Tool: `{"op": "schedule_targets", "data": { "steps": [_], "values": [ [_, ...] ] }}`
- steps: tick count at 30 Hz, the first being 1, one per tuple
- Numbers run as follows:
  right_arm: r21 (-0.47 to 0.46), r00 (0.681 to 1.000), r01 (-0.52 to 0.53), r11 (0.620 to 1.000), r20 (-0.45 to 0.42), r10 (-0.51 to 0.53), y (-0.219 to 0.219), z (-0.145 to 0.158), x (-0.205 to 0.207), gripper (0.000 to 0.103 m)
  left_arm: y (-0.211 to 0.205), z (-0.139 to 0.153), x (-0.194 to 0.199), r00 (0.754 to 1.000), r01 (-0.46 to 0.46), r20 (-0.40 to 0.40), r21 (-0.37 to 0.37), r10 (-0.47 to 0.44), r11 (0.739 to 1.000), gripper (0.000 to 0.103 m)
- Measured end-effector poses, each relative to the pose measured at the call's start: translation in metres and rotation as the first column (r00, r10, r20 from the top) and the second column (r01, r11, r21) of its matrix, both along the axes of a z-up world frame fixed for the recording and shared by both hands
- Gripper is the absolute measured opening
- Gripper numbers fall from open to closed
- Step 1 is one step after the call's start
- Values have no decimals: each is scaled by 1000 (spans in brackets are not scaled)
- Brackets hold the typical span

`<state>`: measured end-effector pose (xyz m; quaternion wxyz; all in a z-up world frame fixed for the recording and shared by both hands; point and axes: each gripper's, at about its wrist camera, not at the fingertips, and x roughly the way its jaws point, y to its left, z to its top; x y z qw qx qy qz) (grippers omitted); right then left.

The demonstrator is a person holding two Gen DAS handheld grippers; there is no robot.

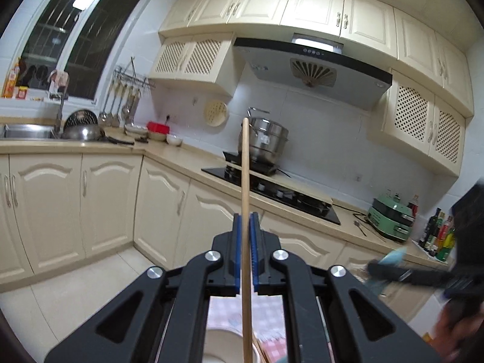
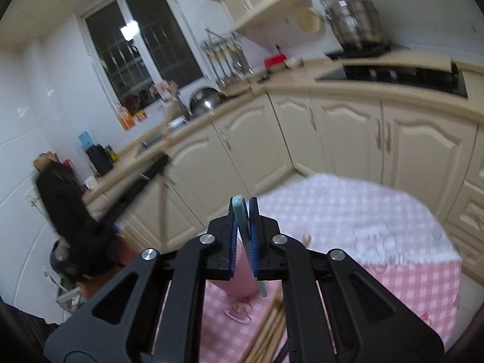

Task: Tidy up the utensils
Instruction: 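Lift the chopstick with the left tool while the right tool lifts the knife into the pink cup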

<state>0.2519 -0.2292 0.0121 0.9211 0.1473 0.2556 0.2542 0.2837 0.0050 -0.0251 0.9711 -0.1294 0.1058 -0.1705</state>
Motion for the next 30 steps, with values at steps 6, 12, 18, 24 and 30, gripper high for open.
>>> {"op": "schedule_targets", "data": {
  "steps": [6, 12, 18, 24, 30],
  "values": [
    [13, 995, -51, 999, 87, 50, 16, 43, 3, 8, -1, -12, 20, 999, -54, 7, 45, 54, 997, 5],
    [0, 995, -100, 995, 13, 100, 45, 23, 29, 8, -1, -36, 36, 996, -74, -36, 90, 77, 993, 5],
    [-11, 991, -112, 994, -81, 110, 57, -10, 47, 8, 1, -57, 42, 994, -68, -76, 105, 76, 992, 5],
    [-19, 980, -107, 994, -168, 102, 59, -33, 62, 12, 3, -77, 41, 990, -42, -129, 109, 56, 993, 6],
    [3, 990, -24, 1000, -141, 24, 41, -30, 59, 88, 12, -80, 23, 987, -56, -141, 114, 72, 992, 58]
  ]
}}
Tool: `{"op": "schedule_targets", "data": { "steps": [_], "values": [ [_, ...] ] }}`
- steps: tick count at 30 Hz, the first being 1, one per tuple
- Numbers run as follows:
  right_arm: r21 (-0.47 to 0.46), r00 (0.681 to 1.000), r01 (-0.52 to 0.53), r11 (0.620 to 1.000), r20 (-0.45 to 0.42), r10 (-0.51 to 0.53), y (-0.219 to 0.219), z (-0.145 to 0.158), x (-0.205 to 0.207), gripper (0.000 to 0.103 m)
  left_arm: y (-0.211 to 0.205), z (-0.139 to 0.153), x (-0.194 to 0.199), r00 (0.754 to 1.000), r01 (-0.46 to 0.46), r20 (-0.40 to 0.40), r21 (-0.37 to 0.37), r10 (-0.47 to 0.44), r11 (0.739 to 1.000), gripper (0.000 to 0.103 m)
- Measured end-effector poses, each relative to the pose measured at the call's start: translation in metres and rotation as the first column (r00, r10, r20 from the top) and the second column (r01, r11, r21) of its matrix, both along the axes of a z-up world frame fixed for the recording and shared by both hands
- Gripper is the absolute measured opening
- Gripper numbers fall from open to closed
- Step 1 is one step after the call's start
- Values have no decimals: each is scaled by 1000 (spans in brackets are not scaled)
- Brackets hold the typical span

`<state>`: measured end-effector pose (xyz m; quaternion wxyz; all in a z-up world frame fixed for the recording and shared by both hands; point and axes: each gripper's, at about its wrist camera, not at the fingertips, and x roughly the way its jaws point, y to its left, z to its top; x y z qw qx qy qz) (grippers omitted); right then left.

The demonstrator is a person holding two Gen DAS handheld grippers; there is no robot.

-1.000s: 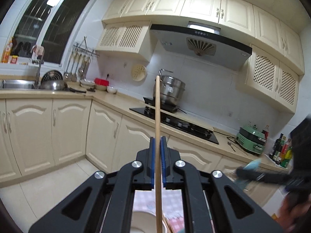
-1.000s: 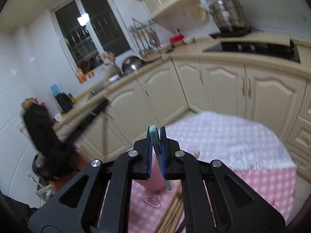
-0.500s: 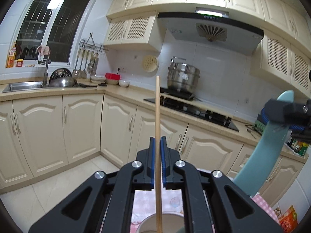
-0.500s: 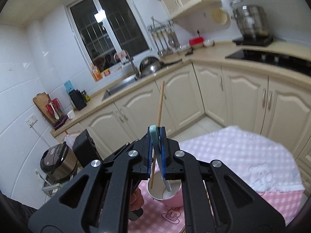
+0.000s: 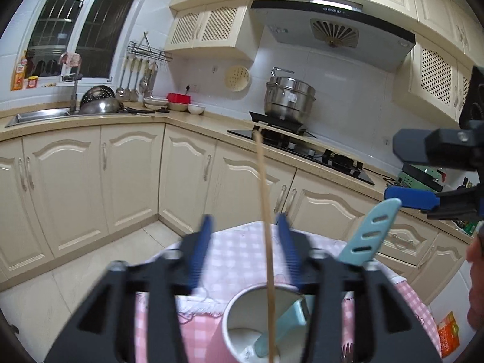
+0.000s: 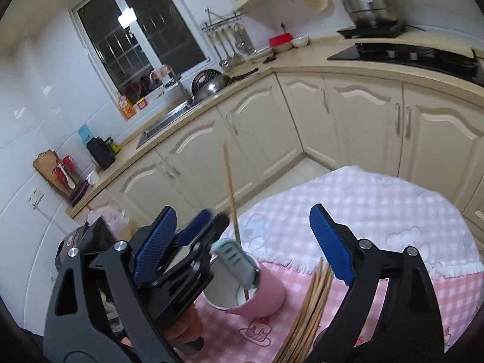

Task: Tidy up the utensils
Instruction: 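Lift the chopstick with the left tool while the right tool lifts the knife into the pink cup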

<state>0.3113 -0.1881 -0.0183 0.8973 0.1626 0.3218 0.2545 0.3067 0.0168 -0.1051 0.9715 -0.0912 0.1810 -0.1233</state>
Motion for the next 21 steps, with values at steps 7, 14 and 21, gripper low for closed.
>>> {"op": "schedule_targets", "data": {
  "steps": [7, 14, 21],
  "values": [
    [43, 997, 73, 996, 13, -73, -24, 2, -8, 96, 12, 13, -24, 999, -47, 7, 8, 47, 999, 91],
    [48, 992, 126, 991, -1, -126, -49, -3, -23, 96, 18, 21, -41, 994, -74, -73, 56, 78, 996, 94],
    [-15, 986, 155, 988, -61, -156, -60, -27, -38, 96, 18, 23, -56, 983, -65, -161, 109, 82, 992, 94]
  ]
}}
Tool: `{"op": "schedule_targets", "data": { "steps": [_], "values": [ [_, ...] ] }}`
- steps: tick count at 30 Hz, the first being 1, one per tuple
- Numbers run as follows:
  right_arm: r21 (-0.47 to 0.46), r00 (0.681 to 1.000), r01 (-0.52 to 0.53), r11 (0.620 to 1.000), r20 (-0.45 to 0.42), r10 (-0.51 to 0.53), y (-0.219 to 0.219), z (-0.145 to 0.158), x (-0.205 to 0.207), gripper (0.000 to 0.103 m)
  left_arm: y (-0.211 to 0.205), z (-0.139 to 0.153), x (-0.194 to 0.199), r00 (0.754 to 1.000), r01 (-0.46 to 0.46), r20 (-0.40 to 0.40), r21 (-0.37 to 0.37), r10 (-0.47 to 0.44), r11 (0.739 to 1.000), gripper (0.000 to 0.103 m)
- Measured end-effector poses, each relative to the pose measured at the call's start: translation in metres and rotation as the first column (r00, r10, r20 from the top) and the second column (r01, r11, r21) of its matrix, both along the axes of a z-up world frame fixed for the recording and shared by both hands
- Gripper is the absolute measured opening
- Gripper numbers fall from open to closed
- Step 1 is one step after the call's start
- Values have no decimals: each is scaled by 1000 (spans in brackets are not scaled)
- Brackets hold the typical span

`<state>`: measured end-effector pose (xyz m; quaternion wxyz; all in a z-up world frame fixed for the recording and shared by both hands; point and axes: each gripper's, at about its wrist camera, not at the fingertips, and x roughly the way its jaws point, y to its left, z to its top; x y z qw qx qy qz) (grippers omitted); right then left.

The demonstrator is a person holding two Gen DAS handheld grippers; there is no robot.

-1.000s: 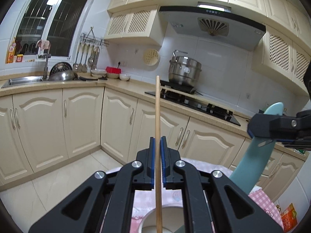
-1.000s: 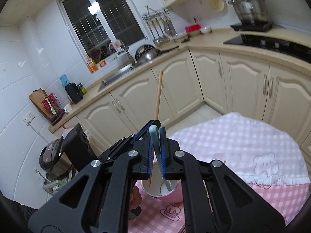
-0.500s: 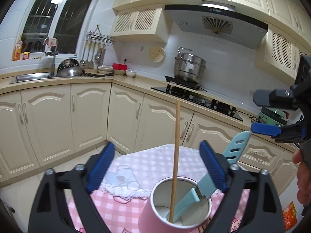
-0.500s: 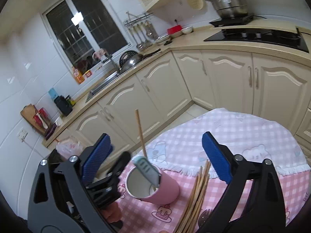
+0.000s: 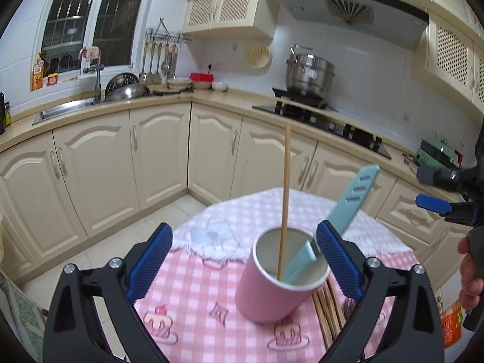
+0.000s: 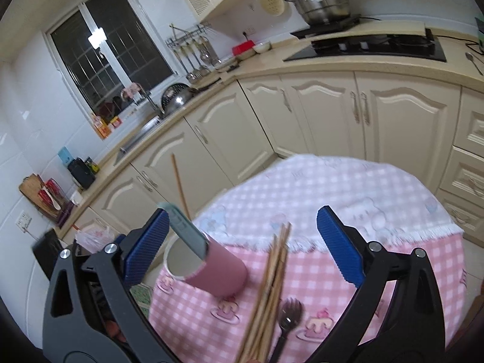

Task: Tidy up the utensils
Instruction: 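Lift the chopstick with the left tool while the right tool lifts the knife into the pink cup, then move both tools back toward the chopstick bundle on the table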

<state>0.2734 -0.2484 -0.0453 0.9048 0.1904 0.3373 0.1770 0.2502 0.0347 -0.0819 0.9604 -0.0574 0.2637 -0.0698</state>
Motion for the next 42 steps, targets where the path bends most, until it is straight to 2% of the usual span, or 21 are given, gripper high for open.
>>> {"op": "schedule_targets", "data": {
  "steps": [4, 15, 20, 27, 33, 36, 38, 42],
  "values": [
    [-22, 999, 2, 1000, -41, -3, -2, -16, -9, 96, -4, -4, -9, 998, 18, -56, 17, -17, 1000, 94],
    [-174, 990, -53, 983, -137, 29, 14, -57, -33, 96, -34, -28, -24, 982, 91, -171, 57, -80, 994, 94],
    [-210, 985, -59, 976, -168, 23, 12, -72, -42, 96, -53, -48, -25, 965, 127, -240, 85, -103, 988, 94],
    [-212, 979, -68, 975, -201, 25, 4, -91, -52, 96, -70, -78, -22, 934, 172, -333, 104, -129, 980, 94],
    [-207, 971, -99, 973, -233, 49, 6, -104, -56, 76, -86, -102, -15, 906, 207, -398, 115, -146, 972, 94],
    [-197, 964, -131, 972, -252, 78, 10, -110, -58, 62, -93, -113, -12, 895, 221, -422, 132, -147, 966, 94],
    [-185, 960, -148, 971, -264, 96, 13, -112, -59, 49, -93, -116, -11, 894, 224, -420, 115, -157, 968, 94],
    [-170, 951, -186, 968, -278, 134, 24, -116, -57, 41, -90, -116, -10, 896, 219, -416, 106, -157, 970, 94]
  ]
}}
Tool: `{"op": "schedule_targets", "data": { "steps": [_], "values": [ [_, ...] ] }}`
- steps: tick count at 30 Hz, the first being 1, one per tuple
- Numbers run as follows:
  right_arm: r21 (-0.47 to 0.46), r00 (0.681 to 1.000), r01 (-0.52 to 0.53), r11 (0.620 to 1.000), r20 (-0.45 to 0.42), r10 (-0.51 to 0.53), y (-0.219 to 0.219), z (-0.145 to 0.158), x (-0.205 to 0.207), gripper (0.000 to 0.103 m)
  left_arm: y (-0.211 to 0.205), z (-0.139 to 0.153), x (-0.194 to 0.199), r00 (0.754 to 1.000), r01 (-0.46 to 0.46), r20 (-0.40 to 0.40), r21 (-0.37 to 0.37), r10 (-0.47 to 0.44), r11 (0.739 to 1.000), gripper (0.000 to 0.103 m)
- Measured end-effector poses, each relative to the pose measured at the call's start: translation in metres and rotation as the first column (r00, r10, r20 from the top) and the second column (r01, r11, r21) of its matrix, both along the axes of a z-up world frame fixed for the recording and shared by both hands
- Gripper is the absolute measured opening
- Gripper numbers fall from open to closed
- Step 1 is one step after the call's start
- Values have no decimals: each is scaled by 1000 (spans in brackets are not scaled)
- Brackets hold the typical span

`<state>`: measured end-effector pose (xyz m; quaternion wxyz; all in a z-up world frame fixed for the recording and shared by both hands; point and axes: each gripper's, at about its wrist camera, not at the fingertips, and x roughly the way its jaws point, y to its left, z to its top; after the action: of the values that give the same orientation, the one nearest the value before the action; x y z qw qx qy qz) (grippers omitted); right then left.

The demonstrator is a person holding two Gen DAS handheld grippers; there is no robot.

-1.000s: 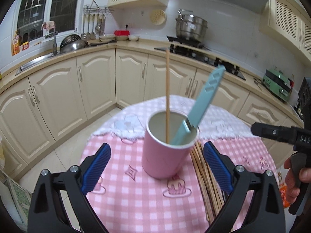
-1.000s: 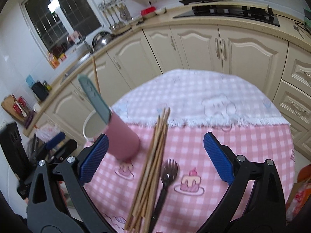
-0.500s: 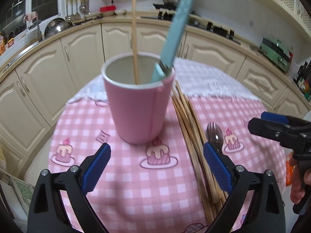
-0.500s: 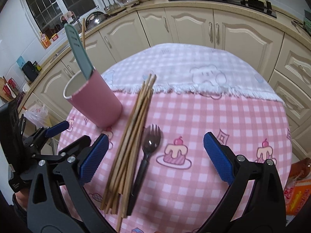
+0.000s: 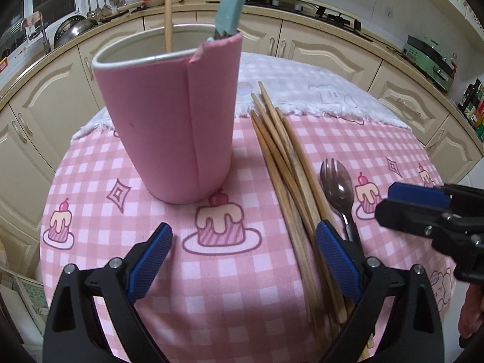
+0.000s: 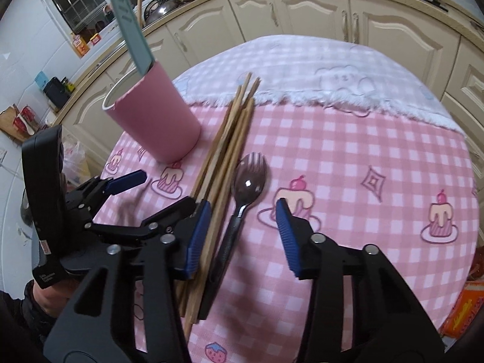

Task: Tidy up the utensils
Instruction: 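Move both tools back toward the chopstick bundle on the table, then grasp chopsticks with the left tool while the right tool grasps chopsticks too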

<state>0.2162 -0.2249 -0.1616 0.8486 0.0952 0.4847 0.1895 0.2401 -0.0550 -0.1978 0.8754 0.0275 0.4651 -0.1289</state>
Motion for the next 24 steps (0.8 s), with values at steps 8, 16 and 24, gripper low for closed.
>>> {"op": "schedule_targets", "data": {
  "steps": [8, 16, 24],
  "values": [
    [13, 998, -55, 998, -40, 55, 20, -9, 9, 32, 5, -9, 3, 1000, -8, -7, 24, 9, 1000, 92],
    [19, 996, -63, 998, -66, 64, 22, -12, 13, 23, 16, -8, 5, 1000, -23, 3, 38, 23, 999, 88],
    [-39, 994, -24, 999, -106, 20, 19, -20, 25, 9, 13, -8, 7, 1000, -10, 10, 73, 9, 997, 78]
  ]
}}
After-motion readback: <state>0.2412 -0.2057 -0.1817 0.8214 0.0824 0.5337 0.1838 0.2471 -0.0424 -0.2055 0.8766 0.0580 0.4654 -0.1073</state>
